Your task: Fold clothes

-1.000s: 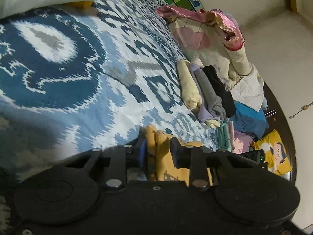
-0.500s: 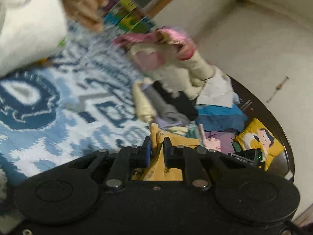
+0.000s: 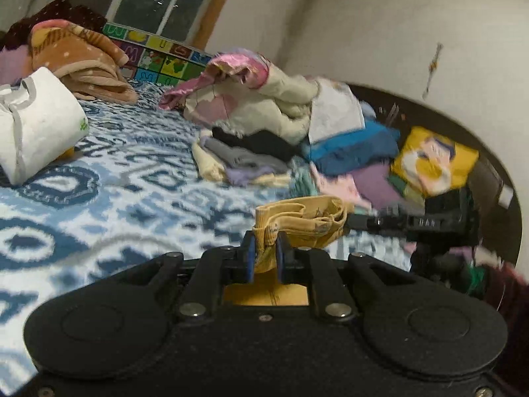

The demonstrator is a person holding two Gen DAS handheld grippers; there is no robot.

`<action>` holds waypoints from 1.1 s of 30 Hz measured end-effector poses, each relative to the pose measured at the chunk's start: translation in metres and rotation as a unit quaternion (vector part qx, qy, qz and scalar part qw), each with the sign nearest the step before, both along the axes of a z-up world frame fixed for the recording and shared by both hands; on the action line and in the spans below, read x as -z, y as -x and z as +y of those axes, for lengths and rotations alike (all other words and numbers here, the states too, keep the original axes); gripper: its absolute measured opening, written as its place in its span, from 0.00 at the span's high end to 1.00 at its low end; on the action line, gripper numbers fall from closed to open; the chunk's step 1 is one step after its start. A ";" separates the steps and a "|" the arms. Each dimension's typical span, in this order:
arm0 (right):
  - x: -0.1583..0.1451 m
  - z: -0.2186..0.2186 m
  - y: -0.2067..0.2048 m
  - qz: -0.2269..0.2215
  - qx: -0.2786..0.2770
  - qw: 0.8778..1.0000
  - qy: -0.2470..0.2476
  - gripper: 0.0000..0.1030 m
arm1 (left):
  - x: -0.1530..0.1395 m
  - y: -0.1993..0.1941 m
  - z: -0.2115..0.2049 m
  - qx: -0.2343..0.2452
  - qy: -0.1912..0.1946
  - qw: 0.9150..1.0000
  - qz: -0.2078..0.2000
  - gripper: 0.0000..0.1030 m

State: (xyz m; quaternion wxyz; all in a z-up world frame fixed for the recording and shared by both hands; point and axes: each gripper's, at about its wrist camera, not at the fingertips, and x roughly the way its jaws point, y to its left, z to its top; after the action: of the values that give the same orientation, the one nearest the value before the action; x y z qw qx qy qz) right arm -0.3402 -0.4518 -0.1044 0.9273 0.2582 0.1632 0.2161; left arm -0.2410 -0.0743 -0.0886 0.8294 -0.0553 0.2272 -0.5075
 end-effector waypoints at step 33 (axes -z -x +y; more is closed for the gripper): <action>0.003 0.108 0.066 -0.017 0.060 0.969 0.238 0.59 | 0.023 0.066 -0.047 -0.073 -0.141 0.984 -0.085 0.66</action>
State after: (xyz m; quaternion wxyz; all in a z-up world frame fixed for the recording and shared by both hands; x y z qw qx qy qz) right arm -0.4063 -0.3441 -0.1071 0.9760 0.0362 0.1787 0.1193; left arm -0.3068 -0.1211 -0.1113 0.8799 0.0893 0.2205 -0.4113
